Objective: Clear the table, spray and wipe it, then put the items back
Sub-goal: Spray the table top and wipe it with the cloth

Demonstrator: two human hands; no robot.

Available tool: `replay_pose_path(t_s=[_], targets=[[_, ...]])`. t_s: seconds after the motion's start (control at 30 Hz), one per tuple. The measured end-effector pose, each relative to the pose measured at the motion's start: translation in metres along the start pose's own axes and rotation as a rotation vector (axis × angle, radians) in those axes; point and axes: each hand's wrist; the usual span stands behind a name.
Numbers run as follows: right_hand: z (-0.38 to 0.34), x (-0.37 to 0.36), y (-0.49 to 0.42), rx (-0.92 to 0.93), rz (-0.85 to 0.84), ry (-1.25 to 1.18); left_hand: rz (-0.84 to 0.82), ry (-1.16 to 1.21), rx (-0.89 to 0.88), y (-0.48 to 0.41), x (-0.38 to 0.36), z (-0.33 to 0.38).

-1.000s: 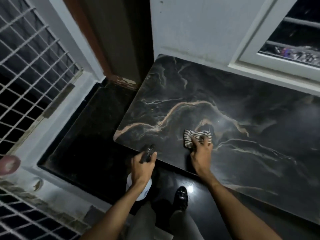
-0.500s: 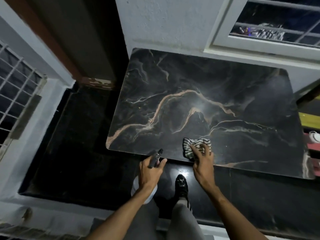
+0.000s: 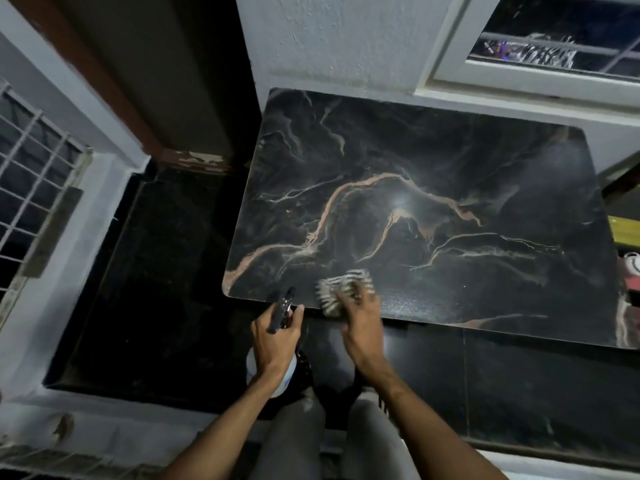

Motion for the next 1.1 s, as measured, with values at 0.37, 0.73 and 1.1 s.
replay_pose_path(t_s=[0.37,0.73,1.1], targets=[[0.095,0.073,0.02,-0.331,0.204,-0.018,-0.228,0.0,-0.021,0.028,-0.062,0.057],[0.104,0.08,-0.078,-0.057,0.08,-0.102,-0.084,-0.048,-0.128,0.013,-0.116,0.121],[0.073,0.065,-0.154,0.103,-0.045,-0.153,0.088,-0.044,0.149,-0.043,-0.089,0.124]])
Point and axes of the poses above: each hand's wrist, its own y-axis away from the middle knuckle, its own x-axis out of the back of the hand, z = x × y, and after that the axes turned 13 degrees about x, right-handed
